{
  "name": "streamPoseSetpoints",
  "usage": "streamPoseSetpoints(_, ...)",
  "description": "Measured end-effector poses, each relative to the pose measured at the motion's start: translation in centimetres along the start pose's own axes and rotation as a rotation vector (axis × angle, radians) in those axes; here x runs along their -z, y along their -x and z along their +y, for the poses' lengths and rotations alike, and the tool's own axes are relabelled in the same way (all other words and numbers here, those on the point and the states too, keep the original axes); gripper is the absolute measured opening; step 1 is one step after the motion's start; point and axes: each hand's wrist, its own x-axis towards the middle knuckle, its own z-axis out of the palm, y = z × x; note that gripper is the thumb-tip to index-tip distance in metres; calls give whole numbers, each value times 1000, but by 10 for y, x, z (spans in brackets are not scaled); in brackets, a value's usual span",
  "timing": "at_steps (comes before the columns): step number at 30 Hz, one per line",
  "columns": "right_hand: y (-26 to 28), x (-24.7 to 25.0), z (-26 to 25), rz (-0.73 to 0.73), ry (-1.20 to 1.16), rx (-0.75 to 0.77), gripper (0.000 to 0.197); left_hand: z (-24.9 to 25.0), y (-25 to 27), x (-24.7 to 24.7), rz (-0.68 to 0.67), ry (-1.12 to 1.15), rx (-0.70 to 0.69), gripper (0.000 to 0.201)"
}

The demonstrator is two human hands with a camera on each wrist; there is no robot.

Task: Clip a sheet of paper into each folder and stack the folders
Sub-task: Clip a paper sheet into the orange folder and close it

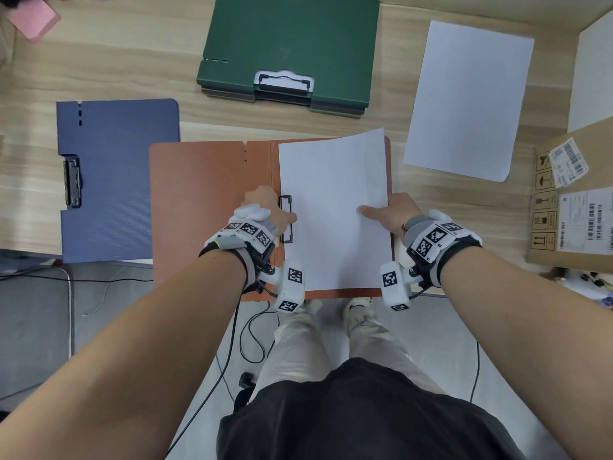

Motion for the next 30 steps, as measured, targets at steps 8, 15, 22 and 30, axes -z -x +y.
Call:
streamPoseSetpoints(8, -3, 6, 1, -10, 119, -26, 53, -2, 7, -3, 148, -11, -28, 25)
streamPoseSetpoints(15, -6, 19, 21, 7, 23, -177, 29, -1, 8, -3, 132, 14, -27, 27)
streamPoseSetpoints(22, -13, 15, 22, 13, 114, -197, 40, -3, 7, -3, 139, 7, -38, 25)
streamPoseSetpoints(30, -13, 17, 23, -13, 213, -153, 36, -5, 3, -3, 143, -15, -46, 26)
